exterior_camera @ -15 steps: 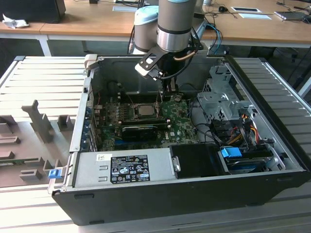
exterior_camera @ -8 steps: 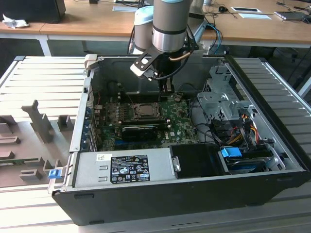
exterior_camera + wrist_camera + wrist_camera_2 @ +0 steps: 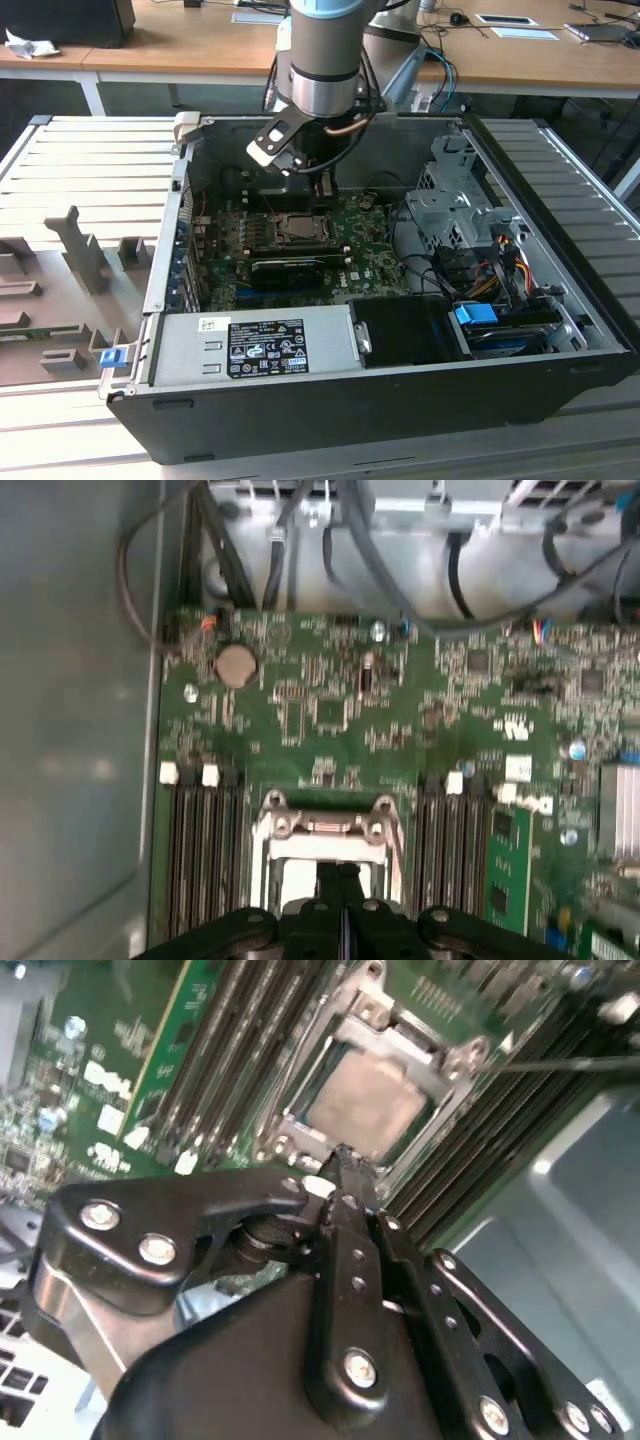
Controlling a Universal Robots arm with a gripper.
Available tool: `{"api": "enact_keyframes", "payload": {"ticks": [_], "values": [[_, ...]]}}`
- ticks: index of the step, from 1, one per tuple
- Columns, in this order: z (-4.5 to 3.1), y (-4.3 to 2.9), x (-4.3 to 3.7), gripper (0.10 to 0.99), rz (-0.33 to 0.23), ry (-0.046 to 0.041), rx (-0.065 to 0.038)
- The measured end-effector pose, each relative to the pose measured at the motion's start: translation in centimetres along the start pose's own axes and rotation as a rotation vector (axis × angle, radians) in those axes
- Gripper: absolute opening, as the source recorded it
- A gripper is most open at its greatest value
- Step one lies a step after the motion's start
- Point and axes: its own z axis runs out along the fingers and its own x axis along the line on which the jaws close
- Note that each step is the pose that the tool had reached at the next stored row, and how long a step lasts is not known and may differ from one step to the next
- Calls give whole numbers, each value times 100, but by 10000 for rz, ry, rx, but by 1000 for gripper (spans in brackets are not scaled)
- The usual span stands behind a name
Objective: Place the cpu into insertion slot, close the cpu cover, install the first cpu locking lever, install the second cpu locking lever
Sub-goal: 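Close the cpu cover, then install the first cpu locking lever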
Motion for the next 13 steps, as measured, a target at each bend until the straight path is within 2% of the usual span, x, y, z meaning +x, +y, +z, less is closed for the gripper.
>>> {"api": "enact_keyframes", "payload": {"ticks": [2, 4, 7, 13], "values": [[-3, -115, 5, 106, -1, 0, 1], [-3, -166, 7, 106, 1, 0, 1], [-4, -200, 9, 106, -1, -1, 2], [-46, -199, 10, 106, 0, -2, 2]]}}
